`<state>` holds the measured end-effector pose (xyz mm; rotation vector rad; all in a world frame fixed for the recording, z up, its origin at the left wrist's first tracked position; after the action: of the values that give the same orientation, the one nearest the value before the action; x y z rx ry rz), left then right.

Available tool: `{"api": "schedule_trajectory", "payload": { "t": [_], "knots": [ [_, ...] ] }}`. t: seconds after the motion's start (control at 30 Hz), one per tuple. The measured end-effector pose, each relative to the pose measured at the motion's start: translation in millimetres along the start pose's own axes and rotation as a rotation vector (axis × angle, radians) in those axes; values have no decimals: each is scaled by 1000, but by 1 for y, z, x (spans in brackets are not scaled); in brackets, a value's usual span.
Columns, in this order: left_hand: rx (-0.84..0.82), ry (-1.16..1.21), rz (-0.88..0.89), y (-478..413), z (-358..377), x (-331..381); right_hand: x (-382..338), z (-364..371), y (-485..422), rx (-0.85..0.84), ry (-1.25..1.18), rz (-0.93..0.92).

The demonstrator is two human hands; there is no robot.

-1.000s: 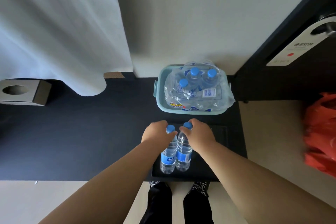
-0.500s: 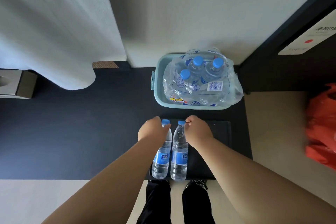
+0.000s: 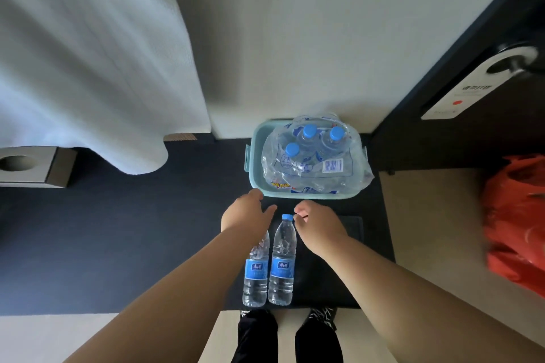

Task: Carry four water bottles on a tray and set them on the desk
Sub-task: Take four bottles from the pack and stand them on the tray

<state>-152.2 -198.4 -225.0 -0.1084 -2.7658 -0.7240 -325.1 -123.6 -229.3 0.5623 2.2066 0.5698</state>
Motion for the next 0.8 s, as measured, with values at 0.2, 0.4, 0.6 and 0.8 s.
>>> {"api": "schedule_trajectory", "payload": {
  "t": [0.2, 0.4, 0.6, 0.8],
  "knots": [
    [121, -30, 105, -6, -65, 50, -46, -66, 3, 143, 21, -173],
    [184, -95, 203, -25, -105, 89, -70, -118, -20, 241, 77, -200],
    [140, -263, 266, -56, -100, 109, -73, -137, -63, 251, 245, -210],
    [48, -360, 269, -78, -70, 101, -79, -120, -99, 150, 403, -146]
  ]
}}
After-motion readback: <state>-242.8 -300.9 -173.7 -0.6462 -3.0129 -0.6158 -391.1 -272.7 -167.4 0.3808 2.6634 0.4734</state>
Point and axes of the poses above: each hand's wrist, its own y-axis away from the middle knuckle, its own z-axis out of the palm, x = y × z, the point moved 1 cm from there along -y, towards the middle knuckle, and after that the axes turned 3 degrees about -y, right-handed, at the moved point
